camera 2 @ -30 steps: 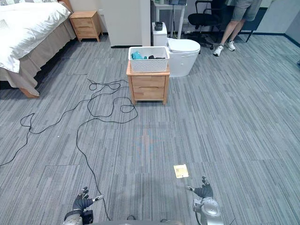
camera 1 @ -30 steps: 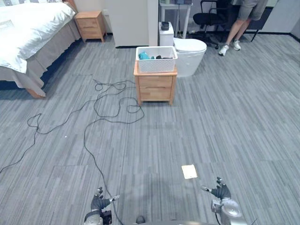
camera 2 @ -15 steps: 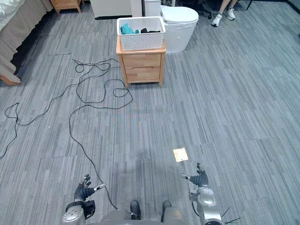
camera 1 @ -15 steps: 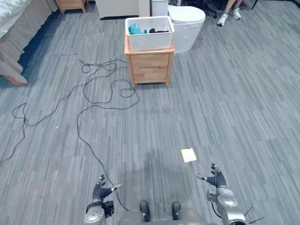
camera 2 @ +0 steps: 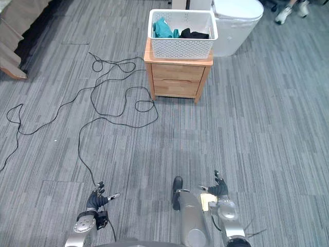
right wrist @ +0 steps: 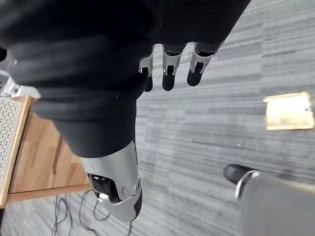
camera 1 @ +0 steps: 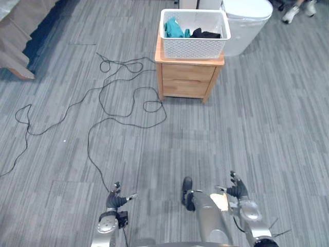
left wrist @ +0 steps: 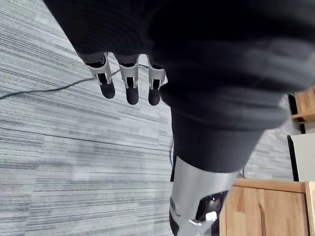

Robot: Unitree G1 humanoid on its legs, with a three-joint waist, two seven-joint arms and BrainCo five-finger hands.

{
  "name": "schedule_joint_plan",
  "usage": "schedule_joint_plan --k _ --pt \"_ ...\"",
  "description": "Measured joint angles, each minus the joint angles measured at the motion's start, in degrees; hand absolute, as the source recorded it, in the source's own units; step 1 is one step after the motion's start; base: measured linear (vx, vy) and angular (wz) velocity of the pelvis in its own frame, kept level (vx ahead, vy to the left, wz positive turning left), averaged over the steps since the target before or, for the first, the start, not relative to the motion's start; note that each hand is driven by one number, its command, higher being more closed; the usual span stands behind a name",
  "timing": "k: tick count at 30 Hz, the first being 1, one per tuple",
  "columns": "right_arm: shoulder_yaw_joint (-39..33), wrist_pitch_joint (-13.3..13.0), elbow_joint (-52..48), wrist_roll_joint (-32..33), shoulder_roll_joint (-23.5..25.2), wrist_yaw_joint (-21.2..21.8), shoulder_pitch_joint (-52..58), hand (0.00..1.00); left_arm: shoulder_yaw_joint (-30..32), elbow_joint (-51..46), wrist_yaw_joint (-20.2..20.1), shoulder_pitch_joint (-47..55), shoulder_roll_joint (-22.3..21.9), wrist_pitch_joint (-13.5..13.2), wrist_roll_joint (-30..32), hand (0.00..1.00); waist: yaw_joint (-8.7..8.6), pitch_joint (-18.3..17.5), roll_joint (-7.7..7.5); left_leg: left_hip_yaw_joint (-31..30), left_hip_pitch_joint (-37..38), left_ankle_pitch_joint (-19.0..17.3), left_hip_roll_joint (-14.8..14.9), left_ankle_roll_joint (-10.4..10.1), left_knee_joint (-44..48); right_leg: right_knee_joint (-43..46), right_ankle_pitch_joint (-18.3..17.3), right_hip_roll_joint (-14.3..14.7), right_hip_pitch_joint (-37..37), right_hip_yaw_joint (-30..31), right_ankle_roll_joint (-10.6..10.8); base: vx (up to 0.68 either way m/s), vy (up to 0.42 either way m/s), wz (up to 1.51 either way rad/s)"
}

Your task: Pick up the laundry basket with both hands and put the clothes into the washing machine.

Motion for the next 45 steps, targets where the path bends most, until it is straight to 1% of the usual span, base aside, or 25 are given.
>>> schedule_joint_plan --k 2,3,5,6,7,8,9,12,13,14,15,17,21,22,23,24,25,27,28,29,31,34,36,39,45 --pt "0.59 -0.38 -1.87 0.90 0.99 0.07 -0.83 0.00 -0.15 -0.04 -0.28 0.07 -0.57 -0.66 0.00 0.00 1.60 0.41 -1.66 2.90 -8.48 -2.12 -1.19 2.94 -5.58 -6.27 -1.02 -0.34 8.73 3.52 0.60 0.62 -0.048 -0.54" --pt "0.89 -0.62 -2.02 1.16 0.91 0.11 -1.17 0.00 -0.15 -0.04 -0.51 0.15 -0.57 -0.73 0.00 0.00 1.84 0.46 -1.79 3.15 -10.58 -2.36 -1.68 3.27 -8.87 -7.26 -1.50 -0.44 10.01 4.52 0.80 0.60 0.020 -0.72" --pt "0.60 -0.88 -1.92 1.19 0.97 0.07 -2.11 0.00 -0.01 0.02 -1.13 0.36 -0.92 -0.71 0.02 0.00 2.94 0.82 -1.93 1.03 -14.94 -2.02 -4.49 2.88 -26.62 -8.68 -3.83 -1.51 13.79 7.28 3.02 0.64 0.114 -0.76" --pt "0.07 -0.91 -1.49 1.15 0.87 0.01 -1.76 0.00 -0.01 0.02 -1.17 0.51 -1.66 -0.70 0.02 0.00 3.25 0.83 -1.88 -1.38 -14.37 1.37 -6.35 1.09 -39.79 -9.28 -5.44 -2.30 16.21 9.01 4.62 0.57 0.168 -0.74" --pt "-0.07 -0.92 -1.50 1.08 0.67 -0.04 -1.40 0.00 -0.02 -0.01 -1.19 1.08 -2.08 -0.70 0.04 0.00 3.32 0.53 -1.35 -2.71 -13.97 4.07 -6.70 0.96 -45.50 -9.25 -6.66 -2.28 17.23 9.74 5.33 0.57 0.242 -0.87" --pt "-0.14 -0.89 -1.39 0.95 0.24 -0.14 -0.76 0.00 -0.05 0.22 -1.20 2.46 -2.67 -0.68 0.05 0.00 3.22 -0.15 -0.30 -4.51 -13.85 10.82 -6.05 1.29 -47.98 -8.36 -10.29 -2.18 19.39 11.52 7.18 0.73 0.373 -0.75" --pt "-0.21 -0.80 -0.56 0.77 0.95 -0.35 0.09 0.00 0.03 1.56 -1.18 2.28 -2.41 -0.45 0.05 0.00 3.14 -1.01 -1.89 -3.37 -13.95 11.45 -7.23 4.67 -43.51 -5.29 -13.06 -4.21 19.95 12.91 8.71 0.73 0.373 -0.72" --pt "-0.19 -0.73 0.31 -0.24 1.35 -0.25 1.13 0.00 -0.09 1.82 -1.20 2.23 -2.60 -0.24 0.03 0.00 3.08 -2.14 -3.50 1.41 -11.00 5.28 -9.22 7.76 -41.02 13.61 -13.76 -9.13 12.76 13.13 12.05 0.60 0.287 -0.56" --pt "-0.04 -0.72 0.60 -0.86 1.80 -0.23 1.40 0.00 -0.11 1.86 -1.17 2.63 -2.50 -0.13 0.03 0.00 2.92 -2.10 -3.69 2.79 -7.09 2.77 -10.81 9.11 -41.24 24.49 -10.79 -11.71 9.30 12.68 15.24 0.45 0.233 -0.42" --pt "0.12 -0.70 0.62 -1.16 1.93 -0.20 1.55 0.00 -0.16 1.89 -1.16 2.62 -2.40 0.06 0.03 0.00 2.74 -2.02 -3.63 3.45 -4.87 1.47 -11.35 9.61 -41.66 30.24 -10.10 -13.08 7.76 12.06 16.08 0.65 0.302 -0.34" --pt "0.81 -0.53 0.79 -1.72 2.36 -0.03 1.67 0.00 -0.41 1.98 -1.08 2.56 -2.32 0.21 0.03 0.00 1.86 -1.89 -3.27 4.18 0.73 -0.94 -12.16 10.49 -42.50 40.83 -11.64 -15.53 4.59 8.97 13.52 0.52 0.212 -0.11" --pt "1.76 -0.54 0.73 -2.08 2.87 0.05 1.86 0.00 -0.55 2.07 -1.00 2.45 -1.29 0.18 0.03 0.00 1.36 -2.02 -2.88 4.34 6.51 -1.83 -12.12 10.60 -45.76 43.32 -13.74 -15.78 0.37 4.42 11.16 0.52 0.154 -0.11" --pt "2.16 -0.65 0.76 -2.31 2.61 0.07 1.34 0.00 -0.56 2.29 -1.00 2.24 -0.26 0.19 0.04 0.00 0.34 -1.96 -2.33 2.97 12.58 -1.80 -10.70 10.54 -50.83 25.20 -13.67 -11.21 -6.99 0.93 11.07 0.40 0.026 0.17" --pt "1.86 -0.60 0.77 -2.31 2.55 0.04 1.75 0.00 -0.58 2.33 -0.99 2.21 -0.12 0.19 0.07 0.00 -0.24 -2.00 -2.41 2.13 13.91 -2.05 -10.37 9.38 -51.60 15.96 -10.88 -9.39 -8.10 1.86 11.61 0.51 -0.058 0.50" --pt "1.66 -0.57 0.74 -2.31 2.62 0.00 2.60 0.00 -0.61 2.40 -0.96 2.25 0.15 0.18 0.07 0.00 -0.19 -2.25 -2.88 1.58 15.48 -3.09 -10.74 7.06 -51.69 6.40 -3.40 -7.92 -7.88 3.85 10.52 0.43 -0.057 0.51" --pt "1.60 -0.53 0.75 -2.31 2.66 0.01 3.36 0.00 -0.70 2.45 -1.01 2.43 0.19 0.18 0.09 0.00 -0.10 -2.53 -3.38 0.98 16.28 -3.94 -11.03 5.75 -51.41 3.95 2.60 -7.68 -7.83 4.66 9.28 0.45 -0.113 0.52" --pt "1.21 -0.19 1.44 -2.30 1.82 0.04 3.92 0.00 -0.50 3.71 -0.97 2.13 -1.25 0.25 0.16 0.00 -0.05 -2.95 -1.91 -0.69 16.99 -5.33 -10.28 4.00 -49.69 6.13 5.17 -7.38 -7.39 4.59 7.91 0.47 -0.157 0.41" --pt "1.11 0.06 0.41 -2.30 1.52 0.03 4.54 0.00 -0.30 3.48 -0.99 2.53 -2.11 0.11 0.17 0.00 -0.04 -3.22 -1.50 -2.07 13.66 -4.22 -8.92 2.14 -40.28 6.92 1.28 -7.83 -5.77 2.81 7.51 0.54 -0.201 0.40" --pt "0.92 0.05 -1.43 -2.28 1.49 -0.09 5.53 0.00 0.05 3.35 -0.96 2.47 -3.01 0.14 0.14 0.00 -0.25 -2.83 -0.77 -2.22 9.39 -2.31 -7.53 -0.21 -29.14 6.29 -0.23 -7.24 -3.06 1.72 7.04 0.38 -0.165 0.31" --pt "1.13 0.01 -2.76 -2.23 1.67 -0.20 5.97 0.00 0.21 2.58 -0.93 2.57 -3.74 0.16 0.10 0.00 0.36 -2.69 -0.74 -2.04 4.88 0.53 -4.95 -0.79 -18.17 5.03 -1.35 -6.59 0.04 1.32 6.25 0.44 -0.158 0.15" --pt "0.51 -0.03 -3.92 -2.16 2.73 -0.70 6.64 0.00 -0.07 1.80 -1.00 2.95 -4.28 0.13 0.07 0.00 1.53 -2.65 -1.07 -0.74 2.33 -0.64 -2.60 0.84 -13.49 3.23 -2.14 -6.11 3.76 1.05 5.90 0.34 -0.086 -0.06" --pt "-3.38 -0.06 -4.53 -2.09 3.42 -2.53 5.17 0.00 -0.15 0.82 -0.98 2.52 -5.13 0.09 0.05 0.00 1.53 -2.87 -1.34 0.12 0.24 -1.76 -2.14 1.64 -30.10 -0.50 -1.96 -6.52 7.72 1.23 6.38 0.28 0.011 -0.08" --pt "-7.52 0.02 -4.45 -2.11 3.33 -3.82 5.44 0.00 -0.18 0.82 -0.94 2.48 -5.07 0.13 0.02 0.00 1.38 -3.87 0.31 -1.23 2.00 3.22 -2.78 1.03 -47.19 -1.13 -2.61 -5.67 7.85 1.88 8.23 0.23 0.132 -0.12" --pt "-11.82 0.26 -4.51 -2.15 3.84 -5.33 6.46 0.00 -0.21 0.05 -0.89 2.78 -3.78 0.17 -1.16 0.00 1.54 -4.56 -1.84 -0.14 5.20 4.34 -5.69 1.73 -52.08 -2.82 -2.77 -8.02 9.07 2.70 10.09 0.19 0.099 0.03" --pt "-14.71 0.20 -8.74 -2.15 3.68 -7.54 5.78 0.00 2.46 -5.16 -0.79 4.70 -1.75 0.13 -2.37 0.00 1.38 -5.07 -2.31 1.32 8.18 5.26 -7.17 2.71 -56.92 -5.06 -2.30 -8.92 10.13 4.13 10.94 0.09 0.049 -0.10"
